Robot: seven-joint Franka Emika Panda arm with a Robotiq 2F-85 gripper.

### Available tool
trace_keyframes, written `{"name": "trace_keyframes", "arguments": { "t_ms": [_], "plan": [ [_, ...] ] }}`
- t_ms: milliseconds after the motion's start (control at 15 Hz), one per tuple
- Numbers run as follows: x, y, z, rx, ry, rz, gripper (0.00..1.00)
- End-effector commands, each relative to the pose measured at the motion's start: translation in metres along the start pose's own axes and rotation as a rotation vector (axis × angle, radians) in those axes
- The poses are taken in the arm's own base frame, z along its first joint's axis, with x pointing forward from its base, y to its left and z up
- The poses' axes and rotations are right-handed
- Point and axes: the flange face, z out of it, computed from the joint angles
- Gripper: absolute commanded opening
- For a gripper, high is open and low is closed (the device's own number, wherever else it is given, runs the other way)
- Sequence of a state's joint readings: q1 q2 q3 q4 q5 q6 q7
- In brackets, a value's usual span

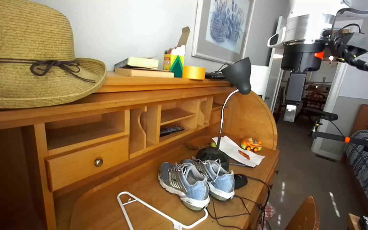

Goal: Press a button on the lamp

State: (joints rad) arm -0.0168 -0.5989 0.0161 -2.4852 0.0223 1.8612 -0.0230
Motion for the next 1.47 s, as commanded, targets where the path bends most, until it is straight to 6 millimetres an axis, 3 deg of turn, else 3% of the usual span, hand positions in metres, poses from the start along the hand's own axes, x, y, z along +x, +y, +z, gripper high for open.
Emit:
{"name": "trace_keyframes", "arguments": {
  "t_ms": [0,1067,1400],
  "plan": [
    [0.0,0.0,-0.001,0.0,-0.001,0.0,1.0],
    [0.0,0.0,-0.001,0.0,-0.001,0.0,1.0],
    [0.016,0.045,0.015,-0.015,0.045,0.074,1.0]
  ]
}}
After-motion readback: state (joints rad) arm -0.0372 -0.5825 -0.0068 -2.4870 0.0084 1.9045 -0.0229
